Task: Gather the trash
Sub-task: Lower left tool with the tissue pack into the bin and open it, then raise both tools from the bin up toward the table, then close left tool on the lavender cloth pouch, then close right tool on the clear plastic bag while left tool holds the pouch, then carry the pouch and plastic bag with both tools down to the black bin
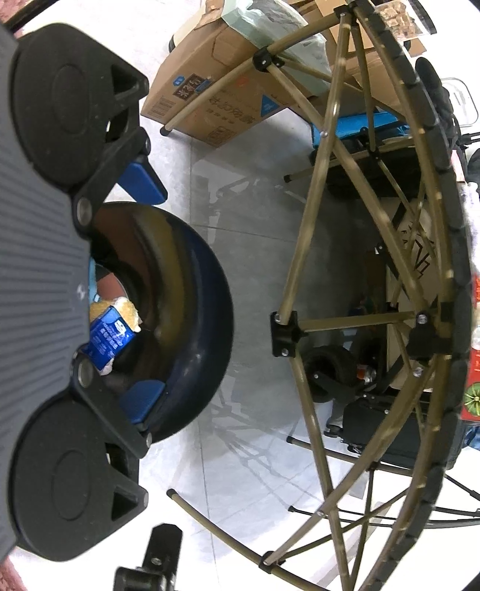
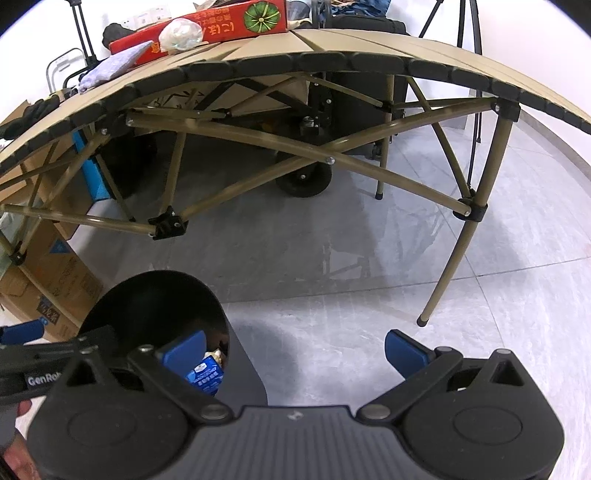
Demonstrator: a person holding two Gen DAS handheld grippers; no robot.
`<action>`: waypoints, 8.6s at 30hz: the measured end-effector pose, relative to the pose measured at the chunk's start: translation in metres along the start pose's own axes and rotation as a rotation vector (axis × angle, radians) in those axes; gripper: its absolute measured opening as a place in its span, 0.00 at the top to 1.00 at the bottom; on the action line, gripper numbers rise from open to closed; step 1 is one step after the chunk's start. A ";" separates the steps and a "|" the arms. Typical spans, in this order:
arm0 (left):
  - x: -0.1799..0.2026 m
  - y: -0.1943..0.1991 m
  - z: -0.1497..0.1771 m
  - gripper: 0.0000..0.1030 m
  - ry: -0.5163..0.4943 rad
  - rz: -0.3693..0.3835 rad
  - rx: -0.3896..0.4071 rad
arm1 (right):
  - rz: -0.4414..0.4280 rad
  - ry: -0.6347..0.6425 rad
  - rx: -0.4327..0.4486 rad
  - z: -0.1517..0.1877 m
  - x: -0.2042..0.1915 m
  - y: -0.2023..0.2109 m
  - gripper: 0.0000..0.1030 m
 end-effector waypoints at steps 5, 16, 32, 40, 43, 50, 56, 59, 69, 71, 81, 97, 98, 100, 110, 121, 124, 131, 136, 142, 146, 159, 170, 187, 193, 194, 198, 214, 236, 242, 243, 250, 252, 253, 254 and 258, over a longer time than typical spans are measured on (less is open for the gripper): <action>-0.003 0.011 -0.007 0.00 0.002 -0.006 0.038 | -0.012 0.003 0.009 -0.002 -0.003 0.005 0.00; -0.021 0.057 -0.027 0.00 0.017 -0.028 0.174 | -0.104 0.016 0.134 -0.025 -0.019 0.050 0.00; -0.048 0.135 -0.043 0.00 0.025 -0.083 0.361 | -0.187 0.055 0.280 -0.042 -0.049 0.107 0.00; -0.063 0.161 -0.067 0.00 0.058 -0.096 0.448 | -0.206 0.086 0.369 -0.064 -0.066 0.128 0.00; -0.070 0.166 -0.077 0.00 0.079 -0.101 0.474 | -0.213 0.098 0.406 -0.075 -0.073 0.134 0.00; -0.083 0.166 -0.104 0.00 0.122 -0.120 0.521 | -0.240 0.103 0.465 -0.103 -0.089 0.132 0.00; -0.094 0.152 -0.130 0.00 0.158 -0.124 0.531 | -0.249 0.112 0.506 -0.129 -0.099 0.123 0.00; -0.098 0.141 -0.143 0.00 0.162 -0.121 0.525 | -0.245 0.114 0.527 -0.143 -0.101 0.117 0.00; -0.106 0.107 -0.188 0.00 0.165 -0.107 0.514 | -0.230 0.083 0.541 -0.190 -0.104 0.083 0.00; -0.107 0.101 -0.197 0.00 0.161 -0.110 0.515 | -0.232 0.076 0.540 -0.200 -0.104 0.075 0.00; -0.107 0.059 -0.248 0.00 0.134 -0.104 0.497 | -0.180 0.065 0.532 -0.246 -0.102 0.040 0.00; -0.112 -0.045 -0.321 0.00 0.145 -0.097 0.303 | -0.202 -0.001 0.524 -0.306 -0.098 -0.001 0.00; -0.112 -0.049 -0.323 0.00 0.145 -0.100 0.293 | -0.199 -0.002 0.520 -0.306 -0.096 -0.005 0.00; -0.111 -0.058 -0.327 0.00 0.138 -0.117 0.269 | -0.197 -0.007 0.506 -0.308 -0.093 -0.013 0.00; -0.118 -0.087 -0.340 0.00 0.203 -0.137 0.203 | -0.211 -0.082 0.472 -0.314 -0.073 -0.028 0.00; -0.102 -0.092 -0.335 0.21 0.120 -0.159 0.204 | -0.214 -0.143 0.430 -0.315 -0.060 -0.045 0.00; -0.099 -0.090 -0.333 0.40 0.089 -0.161 0.209 | -0.212 -0.154 0.418 -0.315 -0.060 -0.048 0.00; -0.103 -0.083 -0.328 0.73 0.098 -0.149 0.230 | -0.208 -0.156 0.404 -0.314 -0.061 -0.052 0.00; -0.102 -0.073 -0.326 0.76 0.085 -0.150 0.265 | -0.205 -0.144 0.398 -0.313 -0.065 -0.053 0.00; -0.101 -0.049 -0.320 0.77 0.052 -0.144 0.337 | -0.208 -0.109 0.385 -0.309 -0.077 -0.053 0.00; -0.105 -0.034 -0.316 0.77 0.044 -0.138 0.379 | -0.192 -0.073 0.388 -0.306 -0.089 -0.048 0.00; -0.155 -0.013 -0.304 0.77 0.089 -0.167 0.450 | -0.192 0.083 0.369 -0.317 -0.167 -0.039 0.00; -0.183 -0.021 -0.296 0.77 0.128 -0.174 0.453 | -0.179 0.102 0.279 -0.330 -0.210 -0.075 0.00; -0.184 -0.031 -0.293 0.77 0.149 -0.113 0.447 | -0.155 0.054 0.225 -0.342 -0.216 -0.122 0.24; -0.182 -0.030 -0.292 0.77 0.145 -0.108 0.451 | -0.164 0.062 0.232 -0.344 -0.219 -0.122 0.54; -0.182 -0.030 -0.292 0.77 0.145 -0.108 0.451 | -0.166 0.063 0.233 -0.344 -0.218 -0.122 0.55; -0.182 -0.029 -0.292 0.77 0.150 -0.108 0.457 | -0.183 0.051 0.236 -0.343 -0.216 -0.116 0.58; -0.175 0.008 -0.295 0.77 0.139 -0.122 0.503 | -0.268 0.043 0.268 -0.322 -0.198 -0.063 0.60; -0.127 0.116 -0.245 0.77 0.051 -0.099 0.544 | -0.306 0.052 0.386 -0.254 -0.150 0.065 0.60; -0.117 0.144 -0.226 0.77 0.051 -0.087 0.551 | -0.301 0.067 0.418 -0.232 -0.135 0.098 0.60; -0.115 0.150 -0.223 0.77 0.049 -0.087 0.555 | -0.298 0.071 0.425 -0.229 -0.133 0.103 0.60; -0.100 0.183 -0.204 0.77 0.035 -0.077 0.577 | -0.307 0.079 0.454 -0.203 -0.116 0.138 0.60; -0.095 0.191 -0.197 0.77 0.034 -0.073 0.582 | -0.308 0.087 0.459 -0.193 -0.112 0.147 0.60; -0.093 0.194 -0.194 0.77 0.033 -0.071 0.582 | -0.305 0.091 0.460 -0.190 -0.111 0.150 0.60; -0.091 0.198 -0.190 0.77 0.032 -0.069 0.582 | -0.302 0.094 0.462 -0.186 -0.109 0.154 0.60; -0.084 0.210 -0.175 0.77 0.035 -0.055 0.584 | -0.299 0.101 0.467 -0.169 -0.101 0.166 0.60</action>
Point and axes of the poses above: each gripper's, at about its wrist camera, not at the fingertips, and y roughly against the way its jaws point, x to its right, z to its underside, the point moved 7 cm from there along -y, roughly the way its jaws point, and after that the axes turned 9 degrees about -y, right-handed, at the moved point
